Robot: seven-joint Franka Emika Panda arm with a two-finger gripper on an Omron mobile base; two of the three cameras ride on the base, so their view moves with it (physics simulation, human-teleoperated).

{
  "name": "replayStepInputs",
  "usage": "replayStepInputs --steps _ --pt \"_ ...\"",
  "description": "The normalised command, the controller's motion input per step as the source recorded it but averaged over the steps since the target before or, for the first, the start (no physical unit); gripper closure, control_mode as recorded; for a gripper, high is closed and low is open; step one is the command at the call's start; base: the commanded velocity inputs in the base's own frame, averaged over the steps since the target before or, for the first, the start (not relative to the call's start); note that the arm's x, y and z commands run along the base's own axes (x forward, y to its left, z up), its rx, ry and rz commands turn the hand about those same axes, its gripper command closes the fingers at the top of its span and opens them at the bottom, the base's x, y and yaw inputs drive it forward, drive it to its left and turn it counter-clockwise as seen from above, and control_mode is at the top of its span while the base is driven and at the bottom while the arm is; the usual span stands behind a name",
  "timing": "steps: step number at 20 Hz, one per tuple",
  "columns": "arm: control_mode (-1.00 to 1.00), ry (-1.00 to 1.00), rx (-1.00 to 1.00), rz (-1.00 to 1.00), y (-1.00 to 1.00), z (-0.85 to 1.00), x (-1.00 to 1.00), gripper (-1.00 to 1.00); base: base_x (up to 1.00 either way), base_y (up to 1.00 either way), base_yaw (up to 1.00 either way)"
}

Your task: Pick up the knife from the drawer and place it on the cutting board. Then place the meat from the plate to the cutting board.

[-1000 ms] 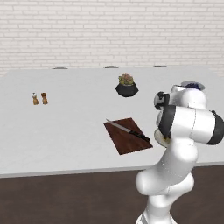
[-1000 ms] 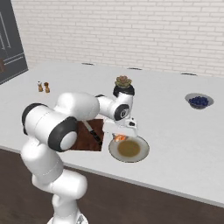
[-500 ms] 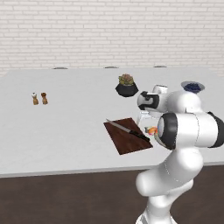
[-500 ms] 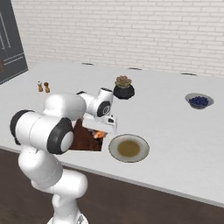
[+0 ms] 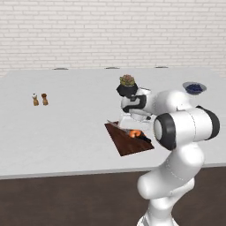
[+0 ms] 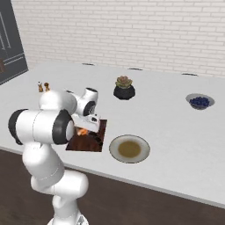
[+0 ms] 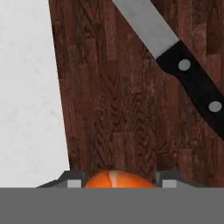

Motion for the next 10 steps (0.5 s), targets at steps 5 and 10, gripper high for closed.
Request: replayStepInputs --steps 5,10 --pt "-1.00 0.00 -0.03 -0.02 0.39 -0.51 0.48 1.00 0.00 0.00 0.00" --pt "-1.00 0.00 -0.04 -0.02 0.08 -0.52 0.13 1.00 0.00 0.00 0.00"
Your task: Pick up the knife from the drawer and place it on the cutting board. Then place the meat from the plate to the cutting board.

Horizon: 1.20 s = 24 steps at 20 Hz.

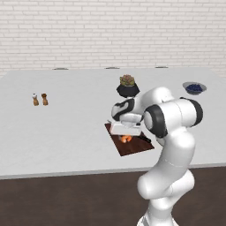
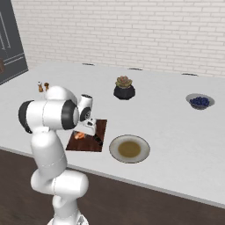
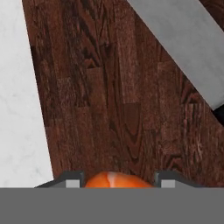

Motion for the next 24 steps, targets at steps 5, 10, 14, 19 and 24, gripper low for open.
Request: replayStepInputs --steps 5,10,14,19,24 --pt "-1.00 0.00 -0.01 0.00 0.00 -0.35 0.00 1.00 0.00 0.00 0.00" --pt "-1.00 0.00 0.00 0.00 0.00 -0.20 -0.01 -1.00 0.00 0.00 0.00" --pt "-1.00 0.00 0.00 0.00 0.00 0.01 -0.08 -1.00 0.00 0.00 0.00" --pt "-1.00 0.00 0.00 0.00 0.00 0.13 -0.13 -1.00 0.00 0.00 0.00" --pt "-1.00 0.00 0.00 0.00 -0.07 0.20 -0.28 -1.00 0.00 0.00 0.00"
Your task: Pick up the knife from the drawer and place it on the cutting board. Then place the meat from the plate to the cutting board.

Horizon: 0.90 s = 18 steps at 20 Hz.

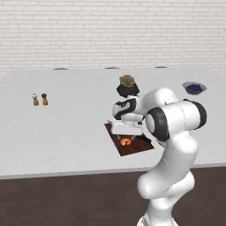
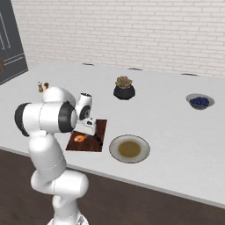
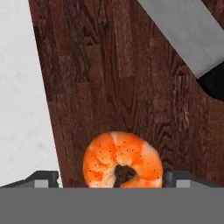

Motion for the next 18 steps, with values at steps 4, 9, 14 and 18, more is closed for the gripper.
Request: replayStepInputs --steps 4,9,14,18 --pt "-1.00 -0.01 0.00 0.00 -0.06 0.81 -0.64 -1.00 0.00 0.00 0.00" --pt "-1.00 -0.04 0.00 0.00 -0.19 0.83 -0.77 -1.00 0.00 0.00 0.00" --pt "-1.00 -0.10 0.01 0.00 -0.40 0.74 -0.74 -1.00 0.00 0.00 0.00" --pt "-1.00 -0.21 0.03 0.00 -0.45 0.76 -0.63 -1.00 0.00 0.00 0.00"
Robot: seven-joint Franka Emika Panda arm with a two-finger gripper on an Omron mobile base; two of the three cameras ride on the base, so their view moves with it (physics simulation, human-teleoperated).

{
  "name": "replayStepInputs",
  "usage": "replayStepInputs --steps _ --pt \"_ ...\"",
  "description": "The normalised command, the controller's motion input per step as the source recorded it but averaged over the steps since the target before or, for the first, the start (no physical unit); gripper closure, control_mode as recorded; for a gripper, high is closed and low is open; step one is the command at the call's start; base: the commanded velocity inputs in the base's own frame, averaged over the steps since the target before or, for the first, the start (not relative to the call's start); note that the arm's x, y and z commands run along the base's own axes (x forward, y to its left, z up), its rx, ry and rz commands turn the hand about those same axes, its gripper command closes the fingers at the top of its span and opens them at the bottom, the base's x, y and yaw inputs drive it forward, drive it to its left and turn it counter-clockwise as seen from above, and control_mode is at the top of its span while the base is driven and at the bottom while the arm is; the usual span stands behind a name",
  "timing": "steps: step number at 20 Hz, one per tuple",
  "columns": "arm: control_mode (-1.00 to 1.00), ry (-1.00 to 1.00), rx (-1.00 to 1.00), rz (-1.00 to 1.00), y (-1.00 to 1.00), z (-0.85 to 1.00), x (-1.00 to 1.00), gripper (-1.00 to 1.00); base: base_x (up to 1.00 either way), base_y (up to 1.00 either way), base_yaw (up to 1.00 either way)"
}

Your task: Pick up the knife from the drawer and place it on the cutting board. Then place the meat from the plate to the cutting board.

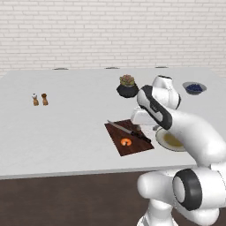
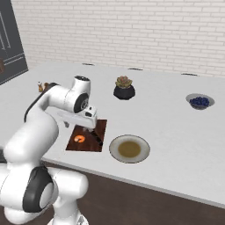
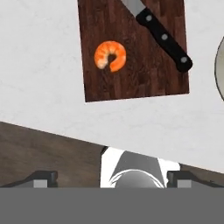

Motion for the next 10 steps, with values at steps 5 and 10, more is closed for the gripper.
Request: replayStepInputs --steps 5,10 --pt "-1.00 -0.30 0.04 0.01 -0.42 0.83 -0.69 -1.00 0.00 0.00 0.00" --pt "-1.00 -0.20 0.10 0.00 -0.41 0.86 -0.53 -1.00 0.00 0.00 0.00"
